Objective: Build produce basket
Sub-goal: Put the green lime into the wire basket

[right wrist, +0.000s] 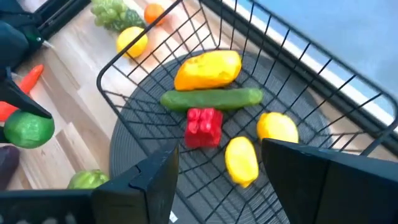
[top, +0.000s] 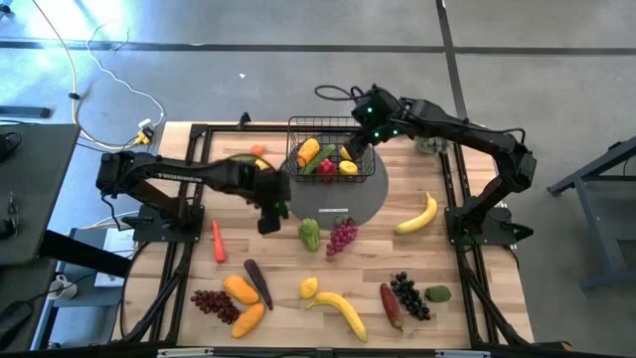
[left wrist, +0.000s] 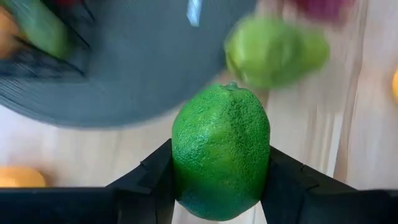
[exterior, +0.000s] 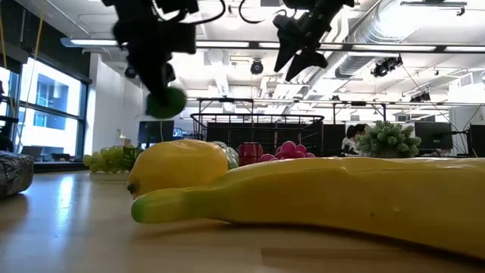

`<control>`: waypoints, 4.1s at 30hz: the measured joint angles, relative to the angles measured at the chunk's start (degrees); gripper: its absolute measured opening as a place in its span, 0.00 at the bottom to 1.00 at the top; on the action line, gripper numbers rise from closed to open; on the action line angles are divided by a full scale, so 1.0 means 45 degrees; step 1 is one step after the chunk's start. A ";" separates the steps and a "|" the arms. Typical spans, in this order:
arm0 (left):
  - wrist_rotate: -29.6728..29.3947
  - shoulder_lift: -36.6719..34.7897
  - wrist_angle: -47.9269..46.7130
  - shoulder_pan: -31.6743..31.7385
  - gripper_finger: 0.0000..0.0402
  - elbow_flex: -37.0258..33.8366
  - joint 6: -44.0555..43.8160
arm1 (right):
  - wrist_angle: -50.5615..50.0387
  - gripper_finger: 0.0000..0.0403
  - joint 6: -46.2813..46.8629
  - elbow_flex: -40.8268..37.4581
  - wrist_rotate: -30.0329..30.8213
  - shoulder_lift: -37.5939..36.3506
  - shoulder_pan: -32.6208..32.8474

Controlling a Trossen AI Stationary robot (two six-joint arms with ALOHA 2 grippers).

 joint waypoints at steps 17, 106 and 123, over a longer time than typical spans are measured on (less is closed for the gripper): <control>0.0093 -0.0102 0.2750 0.2955 0.40 0.2117 0.0654 | -0.0102 0.52 -0.1443 0.0226 0.0000 0.0000 -0.1207; 0.1411 0.3018 -0.0379 0.3214 0.63 0.4978 0.1451 | -0.3037 0.52 0.0160 0.0226 -0.0160 -0.0005 -0.0030; 0.1195 0.2579 -0.2100 0.0422 0.63 0.4489 0.1339 | -0.3628 0.52 0.3464 0.0226 -0.0161 -0.0005 0.3450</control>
